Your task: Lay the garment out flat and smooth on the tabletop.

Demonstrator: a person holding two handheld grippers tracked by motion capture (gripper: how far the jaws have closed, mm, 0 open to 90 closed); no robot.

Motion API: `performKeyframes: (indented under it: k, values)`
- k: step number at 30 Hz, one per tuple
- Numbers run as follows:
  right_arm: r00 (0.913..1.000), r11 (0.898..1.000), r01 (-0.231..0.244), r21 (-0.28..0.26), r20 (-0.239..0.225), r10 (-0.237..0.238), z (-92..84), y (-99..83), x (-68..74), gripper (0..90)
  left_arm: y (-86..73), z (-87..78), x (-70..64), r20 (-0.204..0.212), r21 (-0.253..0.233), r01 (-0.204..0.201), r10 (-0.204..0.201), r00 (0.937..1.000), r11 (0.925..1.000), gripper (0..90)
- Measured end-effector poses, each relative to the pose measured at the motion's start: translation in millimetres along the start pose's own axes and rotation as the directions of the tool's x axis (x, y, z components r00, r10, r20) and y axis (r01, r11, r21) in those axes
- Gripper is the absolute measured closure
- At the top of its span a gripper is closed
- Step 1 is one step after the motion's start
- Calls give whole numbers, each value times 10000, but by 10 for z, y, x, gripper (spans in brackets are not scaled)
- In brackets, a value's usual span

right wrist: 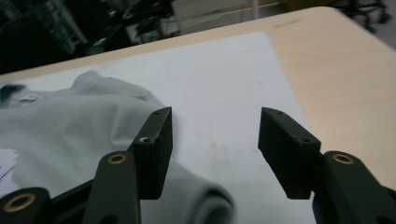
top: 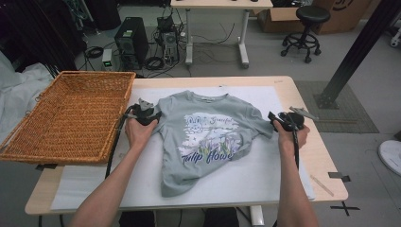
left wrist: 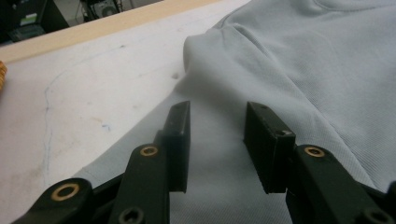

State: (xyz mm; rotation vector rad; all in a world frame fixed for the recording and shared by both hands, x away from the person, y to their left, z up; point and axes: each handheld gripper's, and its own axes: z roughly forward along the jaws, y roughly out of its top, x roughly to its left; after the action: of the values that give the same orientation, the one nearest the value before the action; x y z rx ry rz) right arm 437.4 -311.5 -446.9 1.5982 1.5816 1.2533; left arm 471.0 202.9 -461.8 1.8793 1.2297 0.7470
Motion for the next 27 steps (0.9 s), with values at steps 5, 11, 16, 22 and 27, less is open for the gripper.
performKeyframes:
  k: [5,11,16,22,27]
  values:
    - [9843,9849,1699,339,-540,-1680,409,250,259,461,-12,0,-25,-34,-84,-317,317,9995,9995,645]
    - [9747,9563,2170,1960,-974,-2013,971,308,426,466,-51,7,-6,115,-326,7,-3,9999,9995,664]
    - [9653,9426,2594,2102,-877,-2461,1037,235,530,730,-54,6,-2,171,-348,-14,20,9999,9994,670]
    - [9310,9188,3644,1515,-343,-3635,1119,500,666,878,-56,6,-10,119,-367,-85,90,9999,9993,666]
    - [9232,9148,3776,1433,181,-3839,1241,612,679,843,-56,7,-6,145,-370,-23,28,9999,9993,660]
